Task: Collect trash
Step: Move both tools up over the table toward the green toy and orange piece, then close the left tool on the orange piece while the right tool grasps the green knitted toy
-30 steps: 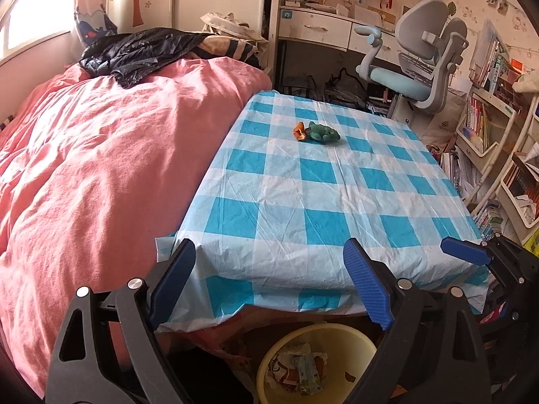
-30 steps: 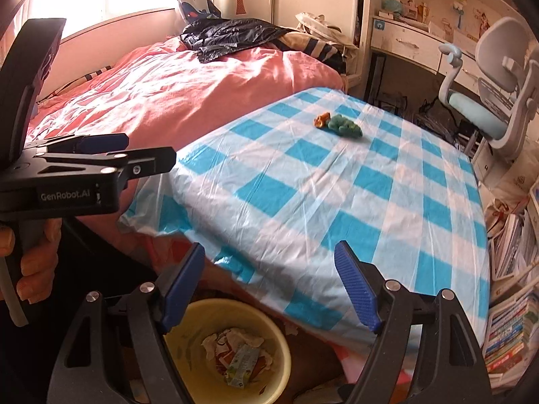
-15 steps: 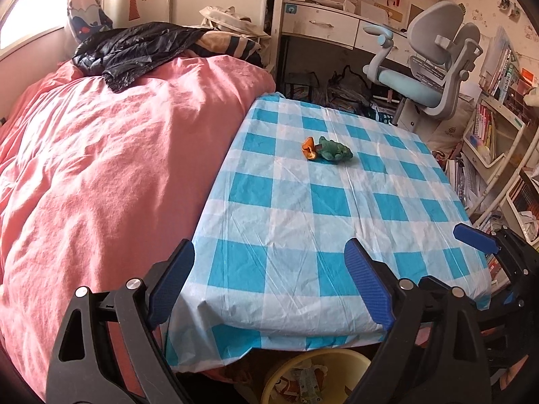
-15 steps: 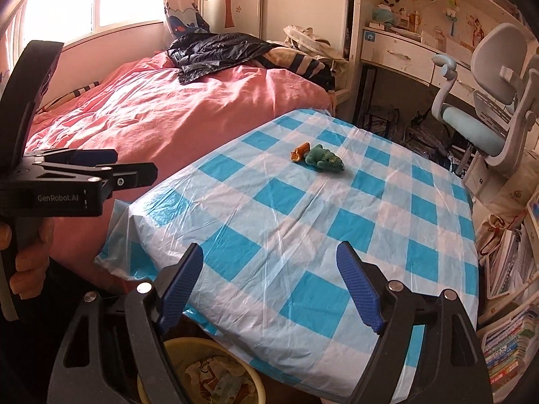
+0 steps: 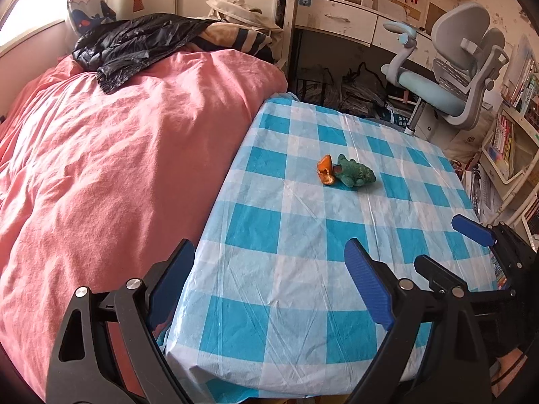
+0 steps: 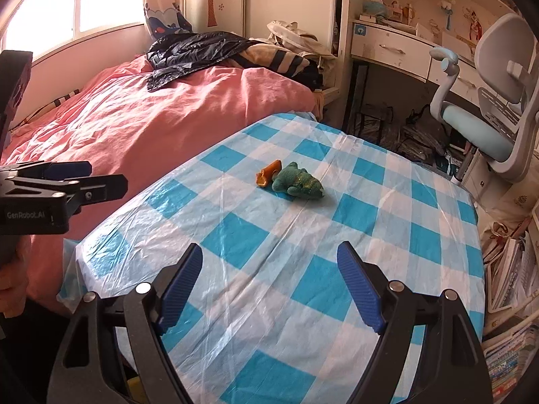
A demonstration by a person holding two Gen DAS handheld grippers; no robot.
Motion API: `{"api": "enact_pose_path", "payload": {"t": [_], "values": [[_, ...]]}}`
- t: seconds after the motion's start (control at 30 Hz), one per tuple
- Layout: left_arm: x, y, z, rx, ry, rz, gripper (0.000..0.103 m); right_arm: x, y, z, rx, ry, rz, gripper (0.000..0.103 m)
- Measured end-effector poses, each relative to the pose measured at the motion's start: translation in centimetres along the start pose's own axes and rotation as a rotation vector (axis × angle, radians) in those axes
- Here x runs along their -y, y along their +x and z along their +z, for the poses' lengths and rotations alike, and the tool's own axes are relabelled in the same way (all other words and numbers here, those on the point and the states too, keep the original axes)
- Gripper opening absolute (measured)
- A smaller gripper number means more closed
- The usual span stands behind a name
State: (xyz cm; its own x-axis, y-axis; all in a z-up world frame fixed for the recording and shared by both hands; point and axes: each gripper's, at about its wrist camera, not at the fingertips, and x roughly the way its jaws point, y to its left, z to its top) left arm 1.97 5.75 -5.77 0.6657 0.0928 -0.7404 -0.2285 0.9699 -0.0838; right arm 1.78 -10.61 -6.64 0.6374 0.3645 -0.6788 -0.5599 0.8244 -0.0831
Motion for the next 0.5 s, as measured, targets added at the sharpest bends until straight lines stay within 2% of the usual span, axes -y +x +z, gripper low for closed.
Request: {"api": "enact_pose_path", "payload": {"t": [0.27,0.5], "values": [[1.5,1.9,1.8,0.003,0.04,0.005,0.087,2.1,3.1,1.8,-0.003,0.022,0.003,0.079],[1.8,3.9,3.6,-0.007,0.033,0.011,0.087,2.6,5.8,3.1,-0.018,0.005,0.015,0.079]]}}
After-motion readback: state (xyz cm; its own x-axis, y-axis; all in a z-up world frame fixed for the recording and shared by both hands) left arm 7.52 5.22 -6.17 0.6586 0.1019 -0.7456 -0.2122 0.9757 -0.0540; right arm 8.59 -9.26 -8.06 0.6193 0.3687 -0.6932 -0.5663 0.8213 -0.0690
